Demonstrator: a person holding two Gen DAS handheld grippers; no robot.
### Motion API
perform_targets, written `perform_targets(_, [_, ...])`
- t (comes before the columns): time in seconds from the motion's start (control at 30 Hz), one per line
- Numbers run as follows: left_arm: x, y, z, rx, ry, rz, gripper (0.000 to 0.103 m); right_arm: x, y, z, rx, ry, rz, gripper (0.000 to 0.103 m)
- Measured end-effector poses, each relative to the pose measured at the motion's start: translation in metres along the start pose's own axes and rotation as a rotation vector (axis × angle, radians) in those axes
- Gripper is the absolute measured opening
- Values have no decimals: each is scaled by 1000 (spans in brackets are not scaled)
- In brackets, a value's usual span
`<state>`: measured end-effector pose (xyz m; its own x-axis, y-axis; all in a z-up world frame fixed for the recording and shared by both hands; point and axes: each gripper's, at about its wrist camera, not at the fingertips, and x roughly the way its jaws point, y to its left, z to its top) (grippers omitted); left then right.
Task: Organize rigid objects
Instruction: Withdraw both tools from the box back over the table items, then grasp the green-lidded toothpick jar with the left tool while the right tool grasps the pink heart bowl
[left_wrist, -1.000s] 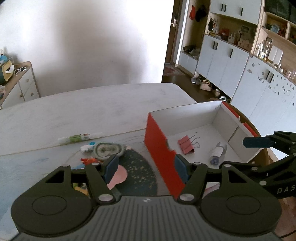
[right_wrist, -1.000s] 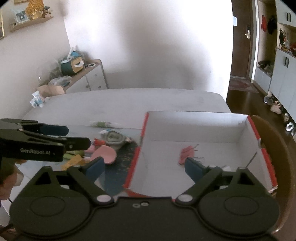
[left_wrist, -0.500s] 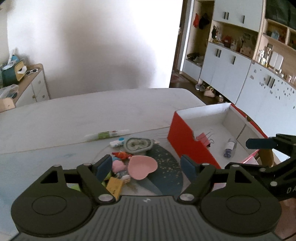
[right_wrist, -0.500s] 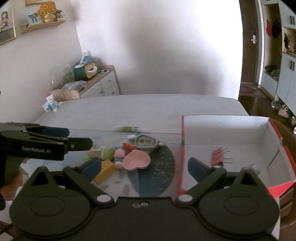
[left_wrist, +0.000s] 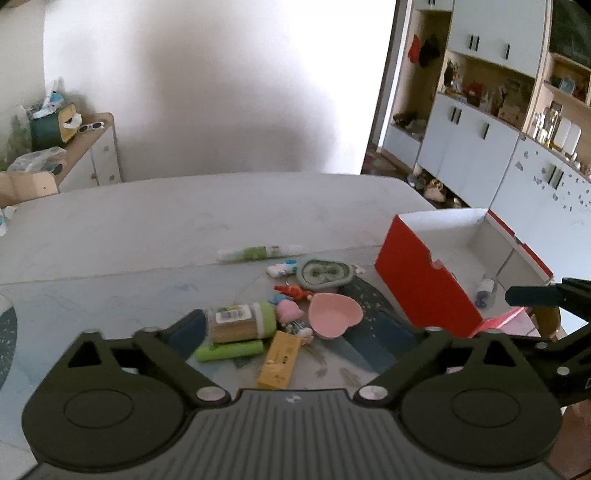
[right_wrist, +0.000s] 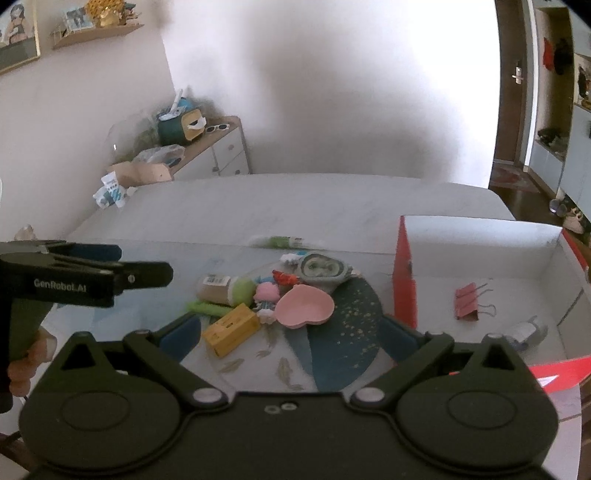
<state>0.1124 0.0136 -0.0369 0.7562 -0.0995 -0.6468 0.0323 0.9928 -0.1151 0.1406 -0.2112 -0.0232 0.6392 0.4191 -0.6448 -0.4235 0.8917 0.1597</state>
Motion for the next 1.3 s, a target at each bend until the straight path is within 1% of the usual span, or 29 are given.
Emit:
perform_targets(0.1, [2, 8, -4, -16, -28, 7, 103, 9, 4, 0, -20, 8, 5, 102])
perform_targets(0.23, [8, 14, -7, -13, -32, 29, 103, 24, 6, 0, -36, 25, 12, 102])
perform_targets(0.3, [14, 17, -7, -20, -16, 44, 103, 33, 7, 0, -46, 28, 10, 102])
perform_targets(0.43, [31, 25, -8, -67, 5, 48, 103, 54, 8, 1, -84, 44, 5, 102])
perform_targets(0.53, [46, 29, -9, -83, 18, 67, 103, 72, 3, 1, -97, 61, -9, 102])
perform_targets(0.67, [66, 38, -10, -138, 42, 76, 103, 95, -5, 0, -110, 82, -22, 102])
perform_targets(0.77, [80, 39, -11, -130, 55, 108, 103, 111, -8, -1, -135, 98, -24, 101])
perform_targets(0.97, [108, 38, -13, -109, 86, 127, 103, 136, -11, -4, -157, 129, -13, 98])
perform_targets(1.13, [128, 33, -15, -65, 102, 157, 103, 153, -14, -4, -171, 148, -16, 95])
perform_targets(1.3, [148, 35, -16, -64, 139, 159, 103, 163, -16, -5, -181, 163, -10, 92])
